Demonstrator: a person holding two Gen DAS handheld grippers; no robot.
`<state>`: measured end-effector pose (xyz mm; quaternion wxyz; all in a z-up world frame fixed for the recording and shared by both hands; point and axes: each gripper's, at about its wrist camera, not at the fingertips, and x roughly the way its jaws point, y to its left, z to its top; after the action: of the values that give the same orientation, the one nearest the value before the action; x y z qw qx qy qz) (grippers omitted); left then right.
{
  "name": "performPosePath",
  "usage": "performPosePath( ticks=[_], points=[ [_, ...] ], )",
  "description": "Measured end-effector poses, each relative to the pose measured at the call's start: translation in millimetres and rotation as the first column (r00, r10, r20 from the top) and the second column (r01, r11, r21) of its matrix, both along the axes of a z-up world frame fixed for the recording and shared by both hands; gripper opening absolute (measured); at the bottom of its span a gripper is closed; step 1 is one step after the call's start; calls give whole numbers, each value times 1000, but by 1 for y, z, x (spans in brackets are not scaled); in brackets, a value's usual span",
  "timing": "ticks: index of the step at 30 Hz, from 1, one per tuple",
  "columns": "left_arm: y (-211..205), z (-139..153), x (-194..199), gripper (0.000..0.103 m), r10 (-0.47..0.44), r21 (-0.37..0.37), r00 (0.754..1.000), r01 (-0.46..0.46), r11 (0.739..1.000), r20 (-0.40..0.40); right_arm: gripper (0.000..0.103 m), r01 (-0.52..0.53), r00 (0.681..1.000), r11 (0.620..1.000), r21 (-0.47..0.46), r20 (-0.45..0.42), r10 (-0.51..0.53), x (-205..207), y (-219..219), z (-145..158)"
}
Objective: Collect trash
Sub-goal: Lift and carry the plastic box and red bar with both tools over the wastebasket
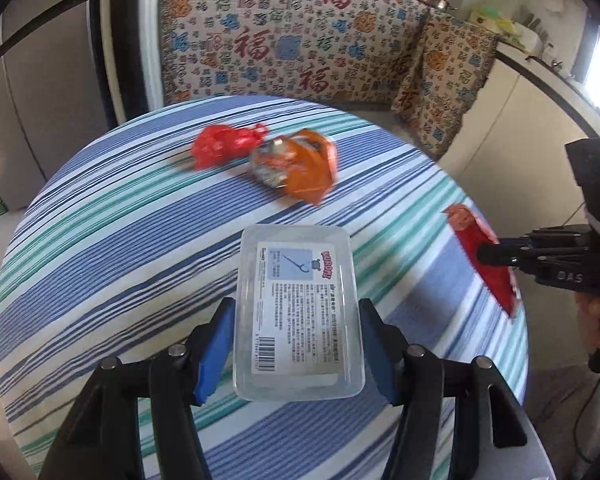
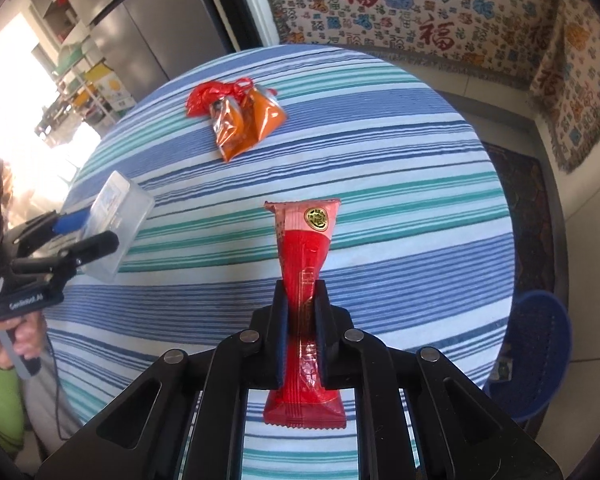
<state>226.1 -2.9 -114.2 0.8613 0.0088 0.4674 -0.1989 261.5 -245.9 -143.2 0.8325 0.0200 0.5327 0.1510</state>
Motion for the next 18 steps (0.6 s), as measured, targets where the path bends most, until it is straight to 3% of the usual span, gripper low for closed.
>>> performPosePath(
  ticks=[10,18],
  points=[
    [-85,21,-2,61,-108,-48,994,108,993,16,10,105,993,993,56,39,-108,-15,-58,20],
    [-185,34,-8,61,-248,-78,968,250,965,35,10,275,957,960,51,85,-279,-38,-154,39]
  ],
)
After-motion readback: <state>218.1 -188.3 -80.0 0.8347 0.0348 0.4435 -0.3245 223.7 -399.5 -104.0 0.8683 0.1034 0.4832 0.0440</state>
